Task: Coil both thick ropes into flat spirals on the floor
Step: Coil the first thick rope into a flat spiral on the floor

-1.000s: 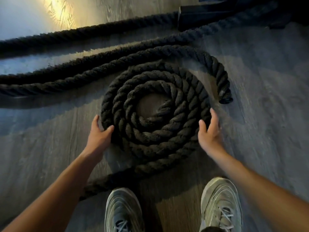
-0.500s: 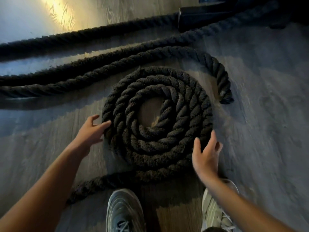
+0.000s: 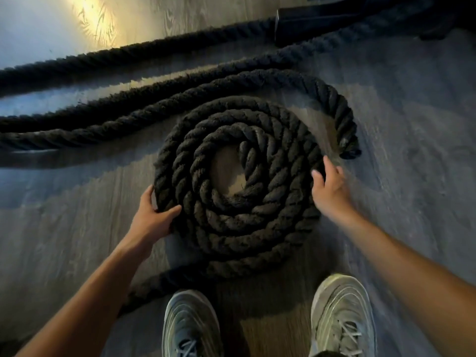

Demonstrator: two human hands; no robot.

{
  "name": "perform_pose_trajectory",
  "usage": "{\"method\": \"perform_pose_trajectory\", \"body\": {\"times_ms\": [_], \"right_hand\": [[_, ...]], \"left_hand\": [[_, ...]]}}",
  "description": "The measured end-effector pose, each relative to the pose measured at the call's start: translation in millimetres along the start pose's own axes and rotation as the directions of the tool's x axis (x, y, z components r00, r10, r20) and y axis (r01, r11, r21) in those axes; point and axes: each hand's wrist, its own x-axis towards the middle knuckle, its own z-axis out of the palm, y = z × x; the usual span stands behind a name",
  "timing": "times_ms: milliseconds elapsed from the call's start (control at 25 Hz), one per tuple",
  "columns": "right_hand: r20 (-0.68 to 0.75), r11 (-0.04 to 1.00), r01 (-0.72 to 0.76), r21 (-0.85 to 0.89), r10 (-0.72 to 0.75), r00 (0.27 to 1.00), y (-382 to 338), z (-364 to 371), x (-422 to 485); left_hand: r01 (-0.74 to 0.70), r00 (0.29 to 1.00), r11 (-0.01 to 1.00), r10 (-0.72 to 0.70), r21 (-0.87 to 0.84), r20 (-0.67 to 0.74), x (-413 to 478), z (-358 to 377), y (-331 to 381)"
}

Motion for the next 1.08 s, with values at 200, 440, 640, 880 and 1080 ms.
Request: {"method": "perform_pose_trajectory", "body": {"times_ms": [200, 440, 640, 880, 1080], "right_hand": [[-0.045, 0.998, -0.044, 0.047, 0.046, 0.998, -5.9, -6.8, 15.7], [0.126, 0.94, -0.235, 0.249, 0.209, 0.97, -1.8, 18.0, -129.5], [0.252, 0.962, -0.203, 0.185, 0.153, 0.956, -1.0, 25.9, -122.5], [0.125, 0.992, -0.072, 0.105, 0.059, 0.99, 1.1, 1.4, -24.9], [0.024, 0.996, -0.044, 0.073, 0.043, 0.999, -1.9, -14.7, 26.0]], "left_hand": [[0.153, 0.981, 0.988, -0.15, -0.022, 0.119, -15.7, -0.1, -9.9], [-0.083, 0.996, 0.993, 0.081, -0.082, -0.029, 42.4, -12.6, 41.2], [-0.123, 0.991, 0.992, 0.123, 0.008, -0.05, 56.4, 0.2, 45.8], [-0.074, 0.995, 0.997, 0.073, -0.025, -0.061, 11.3, 2.7, 15.1], [0.028, 0.999, 0.996, -0.026, -0.08, 0.023, -21.0, 22.5, -29.5]]}}
